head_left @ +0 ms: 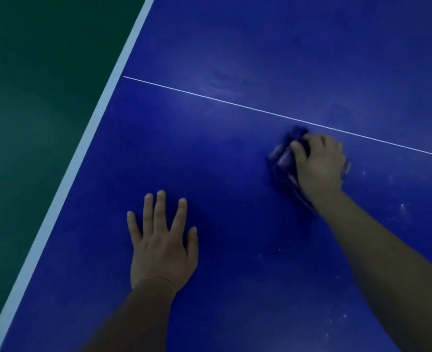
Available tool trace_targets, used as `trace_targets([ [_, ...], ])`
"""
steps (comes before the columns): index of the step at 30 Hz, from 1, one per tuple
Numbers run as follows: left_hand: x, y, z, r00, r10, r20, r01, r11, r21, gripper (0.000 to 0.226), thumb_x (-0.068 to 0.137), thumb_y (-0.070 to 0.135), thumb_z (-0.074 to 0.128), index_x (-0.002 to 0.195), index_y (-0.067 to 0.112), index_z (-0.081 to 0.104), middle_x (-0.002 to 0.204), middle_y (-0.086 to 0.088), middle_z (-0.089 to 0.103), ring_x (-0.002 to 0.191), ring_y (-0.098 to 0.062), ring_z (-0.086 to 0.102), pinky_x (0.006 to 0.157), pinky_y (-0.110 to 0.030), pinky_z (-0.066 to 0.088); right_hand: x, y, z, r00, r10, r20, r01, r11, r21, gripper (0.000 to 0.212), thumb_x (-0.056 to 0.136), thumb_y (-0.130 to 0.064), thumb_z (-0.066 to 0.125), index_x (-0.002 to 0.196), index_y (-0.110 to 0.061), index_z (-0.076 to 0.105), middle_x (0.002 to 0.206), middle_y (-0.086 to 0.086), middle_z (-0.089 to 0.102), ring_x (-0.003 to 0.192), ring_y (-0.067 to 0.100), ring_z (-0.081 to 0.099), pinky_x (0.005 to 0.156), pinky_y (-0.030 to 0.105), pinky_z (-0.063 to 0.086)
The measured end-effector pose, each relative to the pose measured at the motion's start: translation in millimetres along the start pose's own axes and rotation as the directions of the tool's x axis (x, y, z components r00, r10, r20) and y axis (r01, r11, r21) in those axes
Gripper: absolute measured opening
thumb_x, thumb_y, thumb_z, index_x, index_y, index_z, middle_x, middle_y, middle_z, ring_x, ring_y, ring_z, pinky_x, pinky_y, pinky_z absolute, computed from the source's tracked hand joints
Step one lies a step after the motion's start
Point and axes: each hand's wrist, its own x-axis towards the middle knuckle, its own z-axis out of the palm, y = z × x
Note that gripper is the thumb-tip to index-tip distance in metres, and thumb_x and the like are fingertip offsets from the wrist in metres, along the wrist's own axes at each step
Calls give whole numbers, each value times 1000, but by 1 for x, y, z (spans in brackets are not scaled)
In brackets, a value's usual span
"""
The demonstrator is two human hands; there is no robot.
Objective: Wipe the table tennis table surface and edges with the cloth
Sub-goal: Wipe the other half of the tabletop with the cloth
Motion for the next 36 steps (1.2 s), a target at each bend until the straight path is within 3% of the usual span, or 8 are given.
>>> trace_targets([
  [4,0,1,1,1000,10,-17,-10,1000,20,64,100,53,22,158,25,26,167,-13,12,156,-29,-5,122,-56,-8,36,-43,13,999,14,43,-15,999,31,45,102,-43,48,128,-9,60,133,15,56,122,37,47,106,43,32],
  [11,1,-1,3,999,20,-26,-19,999,38,64,100,54,21,157,25,26,167,-14,13,156,-30,-3,121,-58,-5,-131,-27,-18,780,-569,261,553,821,139,38,100,-38,49,122,-13,66,138,3,60,128,29,52,110,44,35],
  [13,1,0,3,999,16,-30,-16,1000,14,64,99,54,22,157,26,26,167,-14,11,156,-30,-6,122,-59,-4,-124,5,-26,798,-540,269,543,837,71,43,99,-37,43,124,-12,67,140,4,60,130,31,54,113,48,31],
  [17,0,-1,4,999,18,-28,-17,1000,14,65,100,54,19,158,28,21,167,-13,7,155,-29,-10,122,-60,-3,-75,-4,-20,934,-187,303,198,980,-3,62,99,-52,28,148,-19,47,160,-3,36,149,24,27,123,48,12],
  [20,0,-2,6,999,20,-46,-20,1000,16,65,99,55,19,158,28,21,167,-13,8,155,-30,-8,122,-61,-2,-89,-47,-7,928,-223,299,245,969,-37,70,95,-65,33,152,-25,40,161,-5,34,148,23,26,122,46,13],
  [27,0,-4,5,999,40,-37,-42,999,-33,67,96,58,21,157,30,25,167,-14,6,155,-29,-11,122,-59,-8,-217,-3,-40,685,-608,401,609,780,141,46,101,-49,45,142,-29,53,156,-10,41,145,20,37,118,46,25],
  [33,-4,-5,-3,997,67,-47,-71,993,-97,67,93,58,24,154,32,35,166,-14,13,155,-32,-5,121,-60,-7,-164,-24,-29,899,-261,353,270,963,23,51,104,-48,38,151,-28,42,161,-9,32,150,19,24,123,41,8],
  [36,-7,-7,-6,993,82,-81,-97,974,-202,56,96,47,40,148,27,48,165,-15,22,155,-33,2,122,-59,-8,-199,-61,-21,895,-292,336,299,954,34,55,102,-53,39,152,-28,41,162,-7,32,150,19,23,123,44,12],
])
